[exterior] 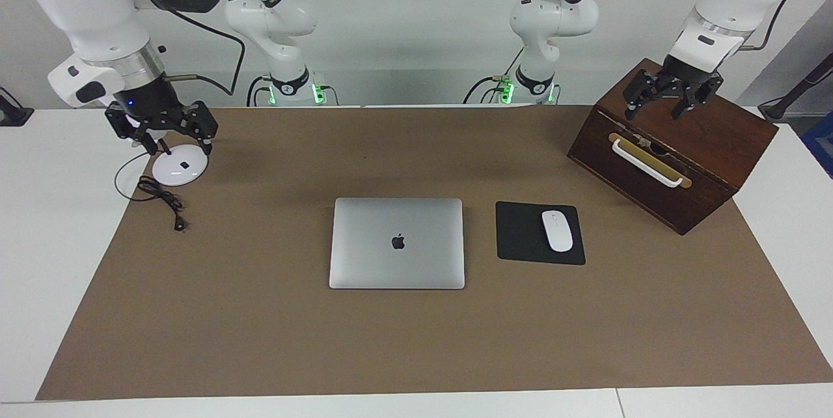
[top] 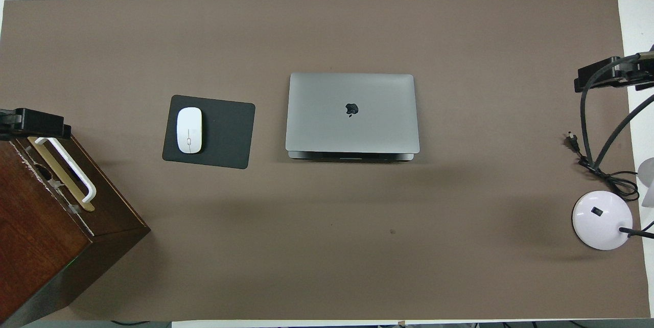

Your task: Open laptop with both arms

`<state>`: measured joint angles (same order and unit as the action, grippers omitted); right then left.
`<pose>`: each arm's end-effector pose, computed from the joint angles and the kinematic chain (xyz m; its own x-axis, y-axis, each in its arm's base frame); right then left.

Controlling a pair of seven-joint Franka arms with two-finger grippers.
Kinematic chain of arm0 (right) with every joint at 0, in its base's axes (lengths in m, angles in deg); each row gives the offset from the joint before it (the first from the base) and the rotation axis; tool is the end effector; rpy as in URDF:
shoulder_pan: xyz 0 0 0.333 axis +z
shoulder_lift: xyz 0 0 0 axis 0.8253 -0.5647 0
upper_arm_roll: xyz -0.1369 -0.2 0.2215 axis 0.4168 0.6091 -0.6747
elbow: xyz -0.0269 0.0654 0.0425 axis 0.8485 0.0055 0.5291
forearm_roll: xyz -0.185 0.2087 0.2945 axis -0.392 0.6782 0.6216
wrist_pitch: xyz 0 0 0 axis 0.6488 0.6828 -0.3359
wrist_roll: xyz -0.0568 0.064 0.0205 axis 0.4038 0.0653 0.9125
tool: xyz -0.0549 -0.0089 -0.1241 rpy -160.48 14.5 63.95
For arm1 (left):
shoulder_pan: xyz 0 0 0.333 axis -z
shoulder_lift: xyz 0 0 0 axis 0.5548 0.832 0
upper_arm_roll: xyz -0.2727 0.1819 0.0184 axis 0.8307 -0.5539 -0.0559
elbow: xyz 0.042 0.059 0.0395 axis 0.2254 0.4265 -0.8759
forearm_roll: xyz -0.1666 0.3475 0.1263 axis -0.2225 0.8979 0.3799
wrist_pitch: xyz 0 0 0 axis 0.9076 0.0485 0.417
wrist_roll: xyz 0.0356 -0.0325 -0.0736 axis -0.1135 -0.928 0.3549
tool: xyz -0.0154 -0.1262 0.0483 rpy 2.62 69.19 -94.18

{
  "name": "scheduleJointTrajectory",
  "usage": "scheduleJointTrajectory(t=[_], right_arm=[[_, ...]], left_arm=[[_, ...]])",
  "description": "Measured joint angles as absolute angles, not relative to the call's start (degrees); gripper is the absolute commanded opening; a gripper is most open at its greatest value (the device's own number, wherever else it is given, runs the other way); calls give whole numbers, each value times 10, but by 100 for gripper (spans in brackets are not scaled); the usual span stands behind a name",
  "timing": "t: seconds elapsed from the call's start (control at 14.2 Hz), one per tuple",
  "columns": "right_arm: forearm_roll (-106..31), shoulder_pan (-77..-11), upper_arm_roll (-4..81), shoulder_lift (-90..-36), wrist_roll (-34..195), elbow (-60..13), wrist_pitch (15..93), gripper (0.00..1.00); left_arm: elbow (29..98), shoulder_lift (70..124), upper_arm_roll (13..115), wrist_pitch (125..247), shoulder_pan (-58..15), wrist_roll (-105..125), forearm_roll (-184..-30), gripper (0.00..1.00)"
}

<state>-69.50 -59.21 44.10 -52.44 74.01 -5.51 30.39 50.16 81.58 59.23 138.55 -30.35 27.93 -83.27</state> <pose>0.6021 -0.0243 0.6000 0.9988 -0.0057 0.0487 -0.0070 -0.9996 0.0269 0.5390 -0.0140 0.6132 0.9979 -0.0640 0.0118 -0.0643 -0.9976 0.0256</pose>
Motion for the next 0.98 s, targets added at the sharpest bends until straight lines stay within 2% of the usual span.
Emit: scheduleJointTrajectory(t=[0.98], right_arm=[[-691, -588, 441, -526, 705, -57, 330, 100]], left_arm=[[502, 814, 592, 1386, -304, 279, -833, 100]])
